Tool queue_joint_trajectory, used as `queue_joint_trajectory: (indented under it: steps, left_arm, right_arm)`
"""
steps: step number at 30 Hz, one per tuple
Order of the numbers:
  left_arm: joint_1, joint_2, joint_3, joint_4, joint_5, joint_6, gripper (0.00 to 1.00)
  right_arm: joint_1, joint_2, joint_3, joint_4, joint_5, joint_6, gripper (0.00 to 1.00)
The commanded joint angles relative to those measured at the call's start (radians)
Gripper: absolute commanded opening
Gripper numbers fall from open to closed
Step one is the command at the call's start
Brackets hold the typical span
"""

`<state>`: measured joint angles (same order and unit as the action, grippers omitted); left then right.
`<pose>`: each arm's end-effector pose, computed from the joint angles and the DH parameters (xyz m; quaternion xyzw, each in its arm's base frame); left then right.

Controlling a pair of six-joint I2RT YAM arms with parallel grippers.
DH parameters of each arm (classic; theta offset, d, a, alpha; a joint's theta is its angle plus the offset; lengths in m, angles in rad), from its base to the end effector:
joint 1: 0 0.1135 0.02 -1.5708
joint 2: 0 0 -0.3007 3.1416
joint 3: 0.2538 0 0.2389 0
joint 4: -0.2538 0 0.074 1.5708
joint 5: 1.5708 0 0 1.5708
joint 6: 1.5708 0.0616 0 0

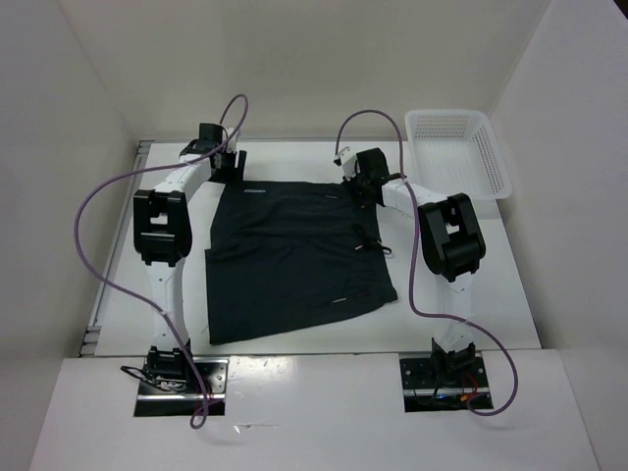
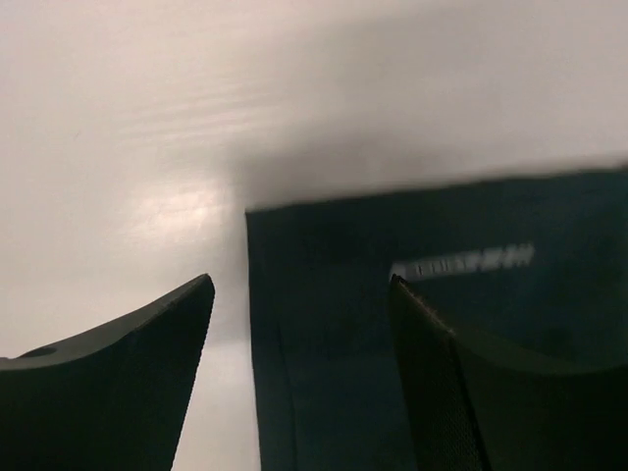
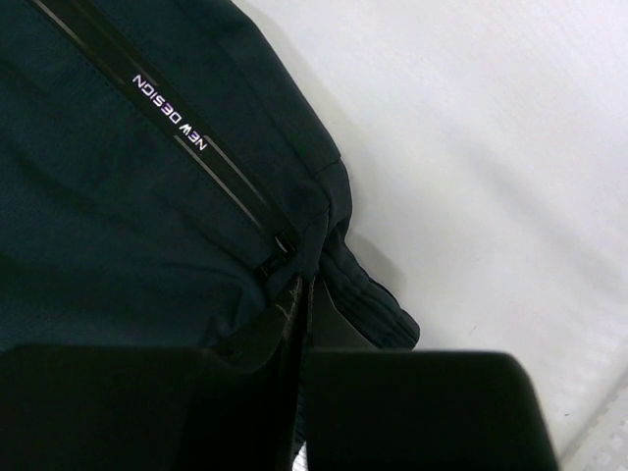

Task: Fold and stack the shorts
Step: Flatten the shorts out

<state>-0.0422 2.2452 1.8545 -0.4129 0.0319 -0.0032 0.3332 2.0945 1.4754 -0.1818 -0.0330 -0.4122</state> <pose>0.5380 -0.0247 0.2182 0.0241 0.9269 -0.0233 0.3738 0.4604 0.1615 0.1912 -0.3432 0.8608 0.0004 0.3758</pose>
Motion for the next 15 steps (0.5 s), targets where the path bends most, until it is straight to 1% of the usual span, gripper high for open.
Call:
queue_joint_trajectory:
  steps: [1,2,4,5,7,10,11,12,13,15]
  left_arm:
    - [0.014,0.120,0.200,-0.073,0.008,0.003,0.80]
    - [0.015,0.176,0.245,-0.093,0.020,0.003,0.81]
    - [0.015,0.215,0.328,-0.131,0.031,0.003,0.81]
    - [0.015,0.238,0.340,-0.156,0.031,0.003,0.81]
    - [0.005,0.247,0.341,-0.156,0.019,0.003,0.81]
    - [0.005,0.248,0.284,-0.165,0.019,0.003,0.81]
    - [0.005,0.248,0.272,-0.178,0.019,0.003,0.77]
    - [0.005,0.248,0.262,-0.190,0.019,0.003,0.63]
    - [0.005,0.248,0.250,-0.205,0.049,0.003,0.57]
    - [0.005,0.248,0.250,-0.268,0.085,0.003,0.50]
  right_arm:
    - [0.007,-0.025,0.022,-0.008,-0.004,-0.030,0.00]
    - [0.007,-0.025,0.031,-0.008,-0.004,-0.030,0.00]
    - [0.007,-0.016,0.031,-0.018,-0.004,-0.030,0.00]
    - [0.016,-0.016,0.031,-0.018,-0.013,-0.030,0.00]
    - [0.017,-0.007,0.031,-0.018,-0.013,-0.030,0.00]
    - [0.017,-0.007,0.031,-0.027,-0.013,-0.040,0.00]
    - [0.017,-0.007,0.031,-0.027,-0.013,-0.040,0.00]
    - [0.017,-0.007,0.031,-0.027,-0.013,-0.040,0.00]
    - [0.017,-0.007,0.040,-0.027,-0.013,-0.040,0.00]
    - [0.017,-0.007,0.040,-0.027,-0.013,-0.040,0.00]
